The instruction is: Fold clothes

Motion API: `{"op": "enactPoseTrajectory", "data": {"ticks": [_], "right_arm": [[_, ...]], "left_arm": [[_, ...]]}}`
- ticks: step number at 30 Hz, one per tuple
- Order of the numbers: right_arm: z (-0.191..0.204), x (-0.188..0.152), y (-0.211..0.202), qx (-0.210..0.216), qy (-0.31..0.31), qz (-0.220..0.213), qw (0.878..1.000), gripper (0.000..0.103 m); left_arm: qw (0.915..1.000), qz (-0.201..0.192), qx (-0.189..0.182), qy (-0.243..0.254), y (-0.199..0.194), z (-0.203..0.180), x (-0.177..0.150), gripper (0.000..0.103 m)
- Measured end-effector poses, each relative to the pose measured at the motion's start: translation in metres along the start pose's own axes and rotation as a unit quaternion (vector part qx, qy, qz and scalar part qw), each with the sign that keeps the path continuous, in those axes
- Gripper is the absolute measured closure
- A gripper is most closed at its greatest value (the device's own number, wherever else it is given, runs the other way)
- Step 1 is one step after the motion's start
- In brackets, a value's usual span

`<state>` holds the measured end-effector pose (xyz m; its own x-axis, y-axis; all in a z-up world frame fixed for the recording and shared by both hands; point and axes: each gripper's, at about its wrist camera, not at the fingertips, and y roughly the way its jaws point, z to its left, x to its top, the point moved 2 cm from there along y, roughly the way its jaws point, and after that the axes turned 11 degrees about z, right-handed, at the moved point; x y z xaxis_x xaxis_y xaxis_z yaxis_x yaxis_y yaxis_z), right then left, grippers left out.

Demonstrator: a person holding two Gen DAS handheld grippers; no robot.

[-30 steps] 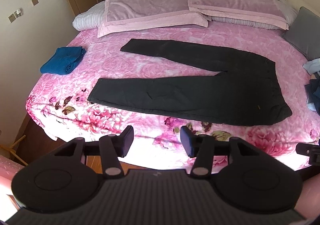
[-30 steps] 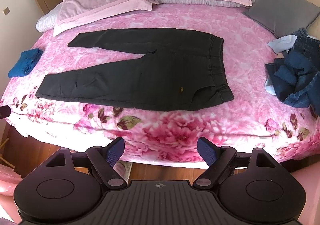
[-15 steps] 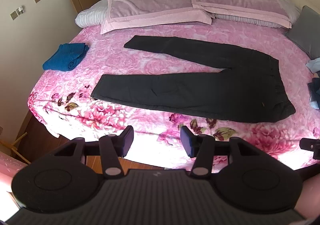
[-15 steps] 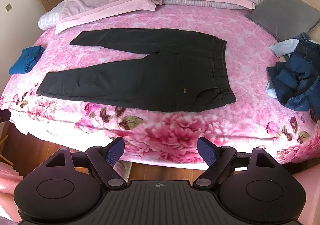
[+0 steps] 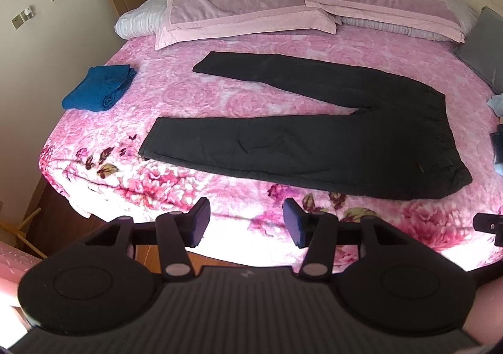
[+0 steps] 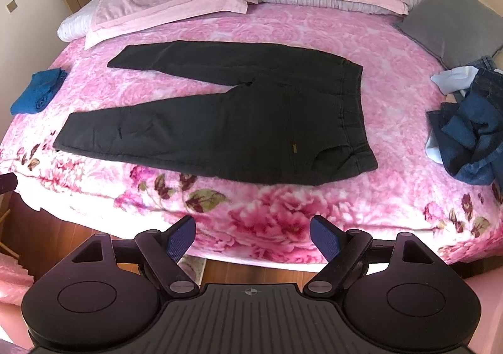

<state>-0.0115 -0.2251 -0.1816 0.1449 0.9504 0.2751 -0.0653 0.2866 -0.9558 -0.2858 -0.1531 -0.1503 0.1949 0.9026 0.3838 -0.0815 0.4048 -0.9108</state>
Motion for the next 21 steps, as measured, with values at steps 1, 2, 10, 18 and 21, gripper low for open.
{"op": "enactPoseTrajectory", "data": {"ticks": [1,2,10,18,21], "right_arm": [[0.000,0.005,0.003,-0.001,0.002,0.001,1.000,0.020],[0.000,0.011,0.006,-0.003,0.004,0.003,1.000,0.020],[0.002,0.076,0.039,-0.015,0.041,0.022,0.999,0.020],[0.022,0.151,0.067,-0.029,0.096,0.035,0.994,0.020],[0.024,0.168,0.079,-0.039,0.128,0.048,0.990,0.020]], "left_arm": [[1.0000,0.002,-0.001,0.001,0.004,0.001,0.005,0.056],[1.0000,0.003,-0.002,0.001,0.009,0.002,0.011,0.056],[0.9995,0.025,-0.012,0.016,0.054,0.013,0.074,0.056],[0.9966,0.032,-0.034,0.068,0.105,0.033,0.174,0.056],[0.9945,0.029,-0.045,0.090,0.125,0.035,0.207,0.056]]}}
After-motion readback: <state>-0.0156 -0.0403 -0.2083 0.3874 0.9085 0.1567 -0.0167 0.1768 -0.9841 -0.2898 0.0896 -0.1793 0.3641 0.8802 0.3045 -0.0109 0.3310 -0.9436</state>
